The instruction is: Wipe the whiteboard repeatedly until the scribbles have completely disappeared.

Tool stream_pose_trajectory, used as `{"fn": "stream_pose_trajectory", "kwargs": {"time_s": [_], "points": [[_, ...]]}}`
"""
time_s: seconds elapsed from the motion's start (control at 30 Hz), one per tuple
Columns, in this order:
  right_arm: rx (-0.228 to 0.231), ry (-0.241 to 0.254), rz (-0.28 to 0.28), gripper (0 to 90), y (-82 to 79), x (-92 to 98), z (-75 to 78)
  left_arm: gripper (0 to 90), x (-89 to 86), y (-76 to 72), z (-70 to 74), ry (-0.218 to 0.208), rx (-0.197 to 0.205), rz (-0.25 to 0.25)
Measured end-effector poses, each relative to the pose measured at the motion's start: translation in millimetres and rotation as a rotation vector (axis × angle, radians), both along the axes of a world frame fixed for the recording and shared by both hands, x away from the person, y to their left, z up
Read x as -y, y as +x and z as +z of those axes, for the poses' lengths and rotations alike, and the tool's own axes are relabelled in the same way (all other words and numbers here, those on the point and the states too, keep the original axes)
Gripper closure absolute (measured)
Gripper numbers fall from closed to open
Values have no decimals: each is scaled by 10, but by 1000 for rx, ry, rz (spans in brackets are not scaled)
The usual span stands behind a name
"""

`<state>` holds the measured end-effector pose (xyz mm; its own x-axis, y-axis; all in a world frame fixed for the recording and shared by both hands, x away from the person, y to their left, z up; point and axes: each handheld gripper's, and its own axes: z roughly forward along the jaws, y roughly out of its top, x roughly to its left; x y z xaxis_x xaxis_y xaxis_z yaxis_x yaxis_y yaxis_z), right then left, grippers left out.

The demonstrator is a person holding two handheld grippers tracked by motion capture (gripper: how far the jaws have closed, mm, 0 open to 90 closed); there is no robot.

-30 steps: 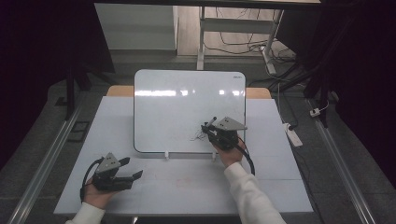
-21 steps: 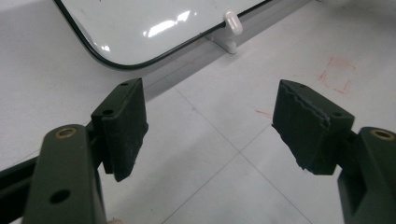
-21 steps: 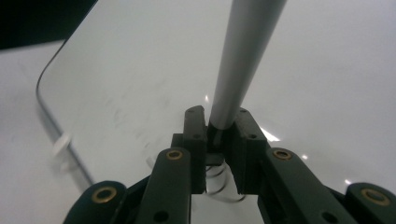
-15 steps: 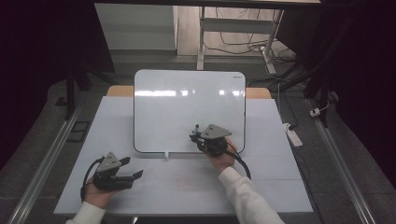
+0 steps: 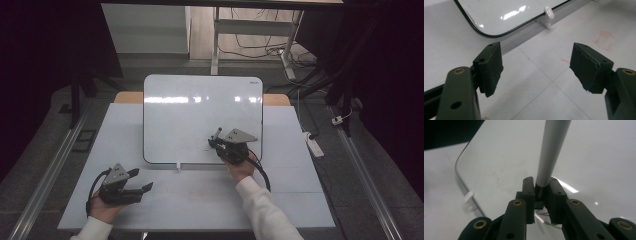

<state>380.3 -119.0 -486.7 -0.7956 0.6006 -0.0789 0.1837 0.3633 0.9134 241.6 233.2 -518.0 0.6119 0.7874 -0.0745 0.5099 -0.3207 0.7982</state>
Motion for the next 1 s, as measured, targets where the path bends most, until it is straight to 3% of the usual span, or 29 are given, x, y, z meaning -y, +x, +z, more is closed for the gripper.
{"fn": "stream_pose_trajectory", "kwargs": {"time_s": [0.1, 0.23, 0.37, 0.4, 0.5, 0.53, 0.67, 0.83, 0.93, 1.0], "points": [[29, -90, 69, 779, -99, -150, -66, 269, 2, 6, -4, 3, -3, -1], [2, 7, 18, 779, -17, -87, -37, 270, -5, -10, 5, 0, 3, 0], [31, -105, 85, 779, -123, -173, -83, 271, -4, 1, 0, 1, 0, 0], [31, -105, 78, 780, -114, -146, -73, 271, -3, -4, 2, 2, 1, -1], [13, -14, 4, 779, -29, 27, -23, 272, -8, -12, 8, -1, 5, 0], [9, -7, 1, 780, -31, 39, -26, 273, -8, -8, 7, -1, 6, 2], [23, -76, 69, 779, -130, -68, -103, 273, 4, 1, 1, 3, 2, 1], [22, -8, 23, 779, -62, -4, -71, 273, -2, -8, 7, 1, 5, 4], [44, -85, 76, 779, -127, -106, -103, 273, -1, -2, 3, 2, 3, 2], [43, -72, 63, 779, -82, -54, -72, 273, -2, -8, 5, 2, 4, 1]]}}
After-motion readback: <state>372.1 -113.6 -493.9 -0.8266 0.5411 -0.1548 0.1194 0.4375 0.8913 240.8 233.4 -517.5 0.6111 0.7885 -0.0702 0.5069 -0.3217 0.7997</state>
